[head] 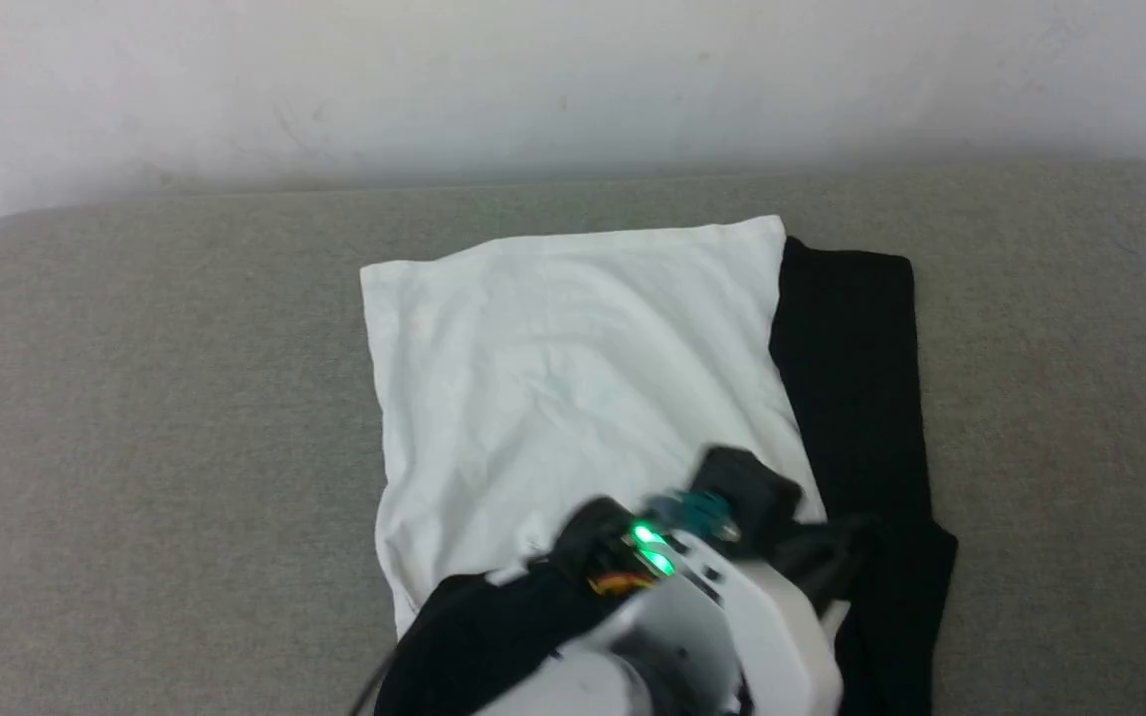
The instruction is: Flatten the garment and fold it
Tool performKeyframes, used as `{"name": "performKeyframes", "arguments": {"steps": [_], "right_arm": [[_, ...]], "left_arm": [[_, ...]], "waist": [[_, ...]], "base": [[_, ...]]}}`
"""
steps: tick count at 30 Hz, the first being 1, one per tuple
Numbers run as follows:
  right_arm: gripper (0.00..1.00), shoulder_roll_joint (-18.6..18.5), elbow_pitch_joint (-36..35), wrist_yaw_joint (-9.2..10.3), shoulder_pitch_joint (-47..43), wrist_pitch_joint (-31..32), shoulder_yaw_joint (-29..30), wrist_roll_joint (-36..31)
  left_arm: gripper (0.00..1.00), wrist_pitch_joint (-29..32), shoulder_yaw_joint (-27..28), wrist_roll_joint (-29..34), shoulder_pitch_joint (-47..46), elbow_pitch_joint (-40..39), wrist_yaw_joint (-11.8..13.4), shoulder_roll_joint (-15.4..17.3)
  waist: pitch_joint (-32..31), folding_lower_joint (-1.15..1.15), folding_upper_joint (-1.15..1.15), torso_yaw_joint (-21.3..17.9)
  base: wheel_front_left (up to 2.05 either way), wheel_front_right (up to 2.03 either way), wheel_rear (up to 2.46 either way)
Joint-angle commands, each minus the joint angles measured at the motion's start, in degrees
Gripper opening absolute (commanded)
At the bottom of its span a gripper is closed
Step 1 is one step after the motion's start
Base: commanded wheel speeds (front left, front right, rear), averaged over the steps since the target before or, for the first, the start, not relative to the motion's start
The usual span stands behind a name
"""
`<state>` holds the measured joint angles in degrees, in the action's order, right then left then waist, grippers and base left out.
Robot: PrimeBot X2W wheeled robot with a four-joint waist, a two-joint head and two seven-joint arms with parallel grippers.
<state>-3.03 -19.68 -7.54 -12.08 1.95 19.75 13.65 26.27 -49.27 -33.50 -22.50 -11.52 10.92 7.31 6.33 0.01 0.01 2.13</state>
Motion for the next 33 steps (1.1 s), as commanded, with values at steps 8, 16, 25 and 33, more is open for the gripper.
{"name": "performKeyframes", "arguments": {"steps": [8, 16, 25, 33], "right_arm": [[1.0, 0.15, 1.48, 0.05, 1.36, -1.49, -1.08, 0.77], [1.0, 0.15, 2.84, 0.05, 1.82, -2.14, -2.24, 0.75], [1.0, 0.15, 2.41, 0.05, 1.53, -1.21, -2.2, 0.15], [1.0, 0.15, 1.2, 0.05, 0.66, 0.05, -1.73, -0.3]], "left_arm": [[0.0, -4.4, -10.46, 3.14, -1.38, 18.19, -2.84, -4.03], [0.48, -8.33, -13.54, -0.53, -2.23, 29.55, -2.02, -4.41], [1.0, -14.11, -15.06, -10.73, -5.19, 26.2, -0.34, -4.42], [1.0, -20.02, -9.3, -14.74, -8.35, 16.02, 1.03, -2.89]], "waist": [[2.68, -0.01, -0.01, -4.01], [3.28, -0.01, -0.01, -4.92], [1.84, -0.01, -0.01, -2.48], [0.01, -0.01, -0.01, -0.65]], "base": [[0.0, 0.0, 0.0], [0.0, 0.0, 0.0], [0.0, 0.0, 0.0], [0.0, 0.0, 0.0]]}}
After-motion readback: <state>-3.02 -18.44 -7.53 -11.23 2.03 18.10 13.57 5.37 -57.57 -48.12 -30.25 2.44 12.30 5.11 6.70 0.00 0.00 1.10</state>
